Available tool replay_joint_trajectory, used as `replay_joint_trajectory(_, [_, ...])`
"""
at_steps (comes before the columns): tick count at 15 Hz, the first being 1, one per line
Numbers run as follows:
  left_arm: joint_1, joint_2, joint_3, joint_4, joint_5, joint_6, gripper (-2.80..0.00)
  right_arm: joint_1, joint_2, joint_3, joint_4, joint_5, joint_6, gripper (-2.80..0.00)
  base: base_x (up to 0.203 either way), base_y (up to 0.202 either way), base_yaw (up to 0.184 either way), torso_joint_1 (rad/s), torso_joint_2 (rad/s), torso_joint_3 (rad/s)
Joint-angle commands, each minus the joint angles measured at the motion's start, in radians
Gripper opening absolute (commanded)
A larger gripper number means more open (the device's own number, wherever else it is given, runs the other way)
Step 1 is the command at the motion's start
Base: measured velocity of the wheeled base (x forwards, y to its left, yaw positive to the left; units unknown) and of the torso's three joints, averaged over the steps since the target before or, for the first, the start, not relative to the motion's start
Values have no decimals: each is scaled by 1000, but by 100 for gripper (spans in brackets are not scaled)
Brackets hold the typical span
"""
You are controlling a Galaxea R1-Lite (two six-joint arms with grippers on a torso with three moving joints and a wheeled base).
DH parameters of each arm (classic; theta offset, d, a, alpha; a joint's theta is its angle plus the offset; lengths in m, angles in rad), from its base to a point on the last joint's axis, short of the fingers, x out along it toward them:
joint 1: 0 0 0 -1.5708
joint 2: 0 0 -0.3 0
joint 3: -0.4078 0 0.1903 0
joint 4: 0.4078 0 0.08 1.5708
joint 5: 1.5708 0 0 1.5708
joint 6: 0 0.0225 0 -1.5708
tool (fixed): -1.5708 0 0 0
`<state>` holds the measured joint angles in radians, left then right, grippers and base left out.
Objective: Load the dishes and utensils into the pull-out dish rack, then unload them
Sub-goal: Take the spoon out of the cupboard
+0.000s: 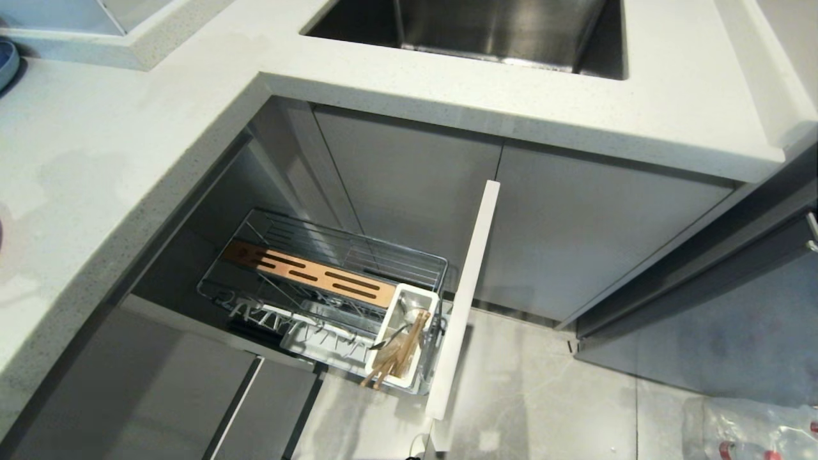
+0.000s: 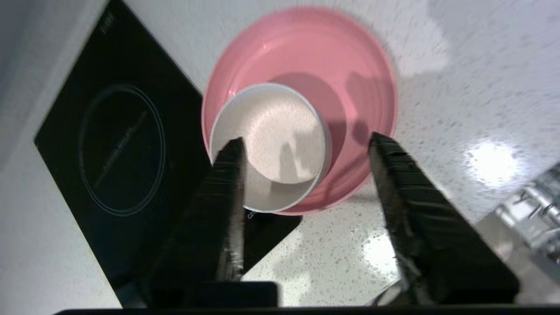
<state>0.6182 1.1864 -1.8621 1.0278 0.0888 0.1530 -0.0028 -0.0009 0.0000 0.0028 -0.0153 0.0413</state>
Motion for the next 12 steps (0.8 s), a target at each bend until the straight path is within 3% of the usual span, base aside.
replay_joint_trajectory(1, [-16, -102, 36, -24, 0, -1, -280, 0, 1, 2, 0, 0, 0, -280, 0, 0, 0, 0, 0, 0])
replay_joint_trajectory(2, [-54, -150, 75, -65, -1, -13, -280, 0, 1, 2, 0, 0, 0, -280, 0, 0, 0, 0, 0, 0])
replay_joint_trajectory(4, [-173, -215, 129, -170, -4, -103, -280, 0, 1, 2, 0, 0, 0, -280, 0, 0, 0, 0, 0, 0])
replay_joint_trajectory(8, [-433, -221, 159, -426, -35, -434, -280, 1, 1, 2, 0, 0, 0, -280, 0, 0, 0, 0, 0, 0])
replay_joint_trajectory(12, [-620, -74, 161, -459, -182, -598, -280, 0, 1, 2, 0, 0, 0, -280, 0, 0, 0, 0, 0, 0])
